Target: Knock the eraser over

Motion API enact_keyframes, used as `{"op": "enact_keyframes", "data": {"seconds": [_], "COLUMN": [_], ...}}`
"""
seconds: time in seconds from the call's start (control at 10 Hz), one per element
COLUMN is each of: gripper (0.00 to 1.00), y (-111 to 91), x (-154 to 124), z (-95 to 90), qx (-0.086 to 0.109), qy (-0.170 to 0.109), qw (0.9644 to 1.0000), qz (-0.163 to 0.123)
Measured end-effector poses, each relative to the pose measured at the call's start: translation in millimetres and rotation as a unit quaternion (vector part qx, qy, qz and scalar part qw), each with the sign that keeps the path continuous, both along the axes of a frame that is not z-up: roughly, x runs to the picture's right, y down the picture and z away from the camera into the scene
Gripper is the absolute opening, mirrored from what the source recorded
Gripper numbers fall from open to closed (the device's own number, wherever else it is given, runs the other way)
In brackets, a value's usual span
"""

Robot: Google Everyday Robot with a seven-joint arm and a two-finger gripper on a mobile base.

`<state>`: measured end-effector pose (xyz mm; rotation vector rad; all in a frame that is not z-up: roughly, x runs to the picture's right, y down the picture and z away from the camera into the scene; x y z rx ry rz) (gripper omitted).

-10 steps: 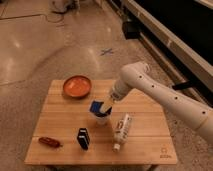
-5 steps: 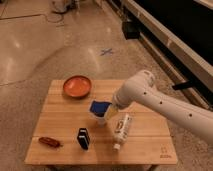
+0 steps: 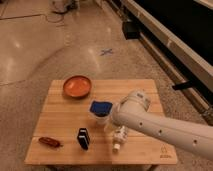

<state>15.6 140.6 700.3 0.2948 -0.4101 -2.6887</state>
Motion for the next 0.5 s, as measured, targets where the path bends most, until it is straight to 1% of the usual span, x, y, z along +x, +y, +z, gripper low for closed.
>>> {"op": "enact_keyframes", "data": {"seconds": [0.1, 0.3, 0.5], "gripper": [0.80, 0.80, 0.80], "y": [4, 14, 22], "x": [-9, -26, -36], "z": [-5.0, -10.9, -9.1], "qx": [0.012, 0.026, 0.028], "qy": [0.000, -0.002, -0.001], "qw": [0.9999, 0.9996, 0.9995], "qz": [-0.004, -0.011, -0.014]}}
